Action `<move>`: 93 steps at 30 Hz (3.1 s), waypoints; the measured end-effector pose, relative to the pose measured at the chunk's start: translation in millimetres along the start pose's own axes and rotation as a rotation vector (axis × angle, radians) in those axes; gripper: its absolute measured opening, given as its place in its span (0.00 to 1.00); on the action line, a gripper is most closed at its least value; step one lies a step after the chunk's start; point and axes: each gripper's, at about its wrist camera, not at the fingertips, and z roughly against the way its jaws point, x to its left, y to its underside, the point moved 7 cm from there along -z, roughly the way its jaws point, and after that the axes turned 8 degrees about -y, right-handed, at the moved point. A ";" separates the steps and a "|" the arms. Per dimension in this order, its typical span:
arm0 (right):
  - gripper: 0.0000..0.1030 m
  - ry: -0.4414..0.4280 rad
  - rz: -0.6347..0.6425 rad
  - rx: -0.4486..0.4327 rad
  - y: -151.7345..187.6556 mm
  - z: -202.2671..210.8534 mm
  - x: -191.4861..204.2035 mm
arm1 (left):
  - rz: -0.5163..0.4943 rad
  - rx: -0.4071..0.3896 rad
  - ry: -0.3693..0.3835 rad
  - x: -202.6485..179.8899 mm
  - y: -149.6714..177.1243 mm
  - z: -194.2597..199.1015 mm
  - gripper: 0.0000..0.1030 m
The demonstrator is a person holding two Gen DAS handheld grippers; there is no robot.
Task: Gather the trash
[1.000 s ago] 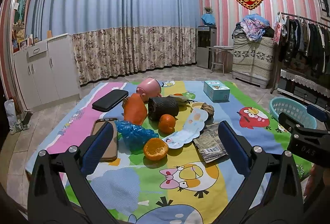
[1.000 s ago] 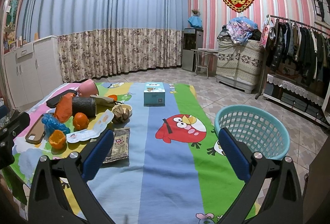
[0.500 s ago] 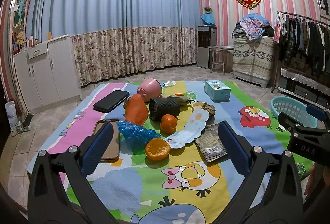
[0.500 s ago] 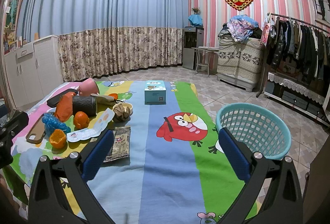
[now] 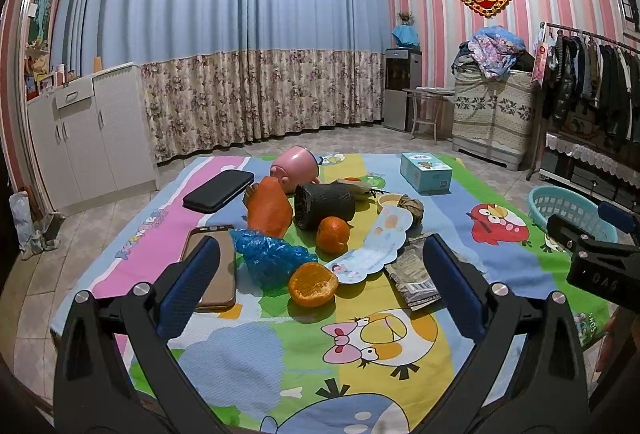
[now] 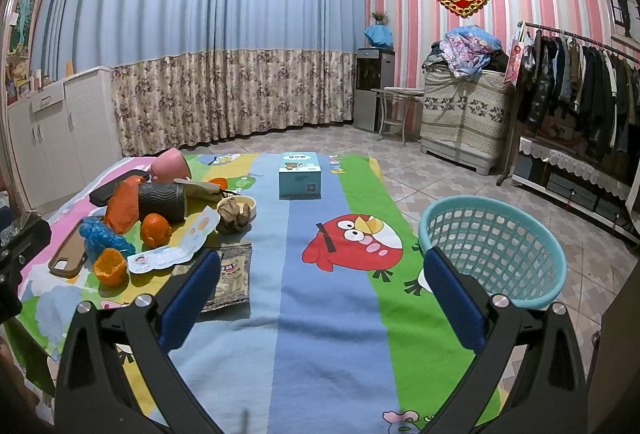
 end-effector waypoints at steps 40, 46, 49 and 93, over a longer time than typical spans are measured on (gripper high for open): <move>0.96 0.090 0.011 0.057 3.3 -32.5 -23.8 | -0.029 0.170 -0.020 -7.1 44.7 -88.4 0.95; 0.96 0.063 -0.028 0.117 9.0 -43.0 -27.1 | -0.058 0.246 -0.051 -9.6 53.8 -113.9 0.95; 0.96 0.061 -0.029 0.113 7.9 -43.7 -28.5 | -0.052 0.278 -0.037 -7.0 57.7 -123.9 0.93; 0.05 -0.218 -0.017 0.350 44.2 -107.9 38.3 | -0.048 0.179 0.037 16.5 13.3 -80.9 0.40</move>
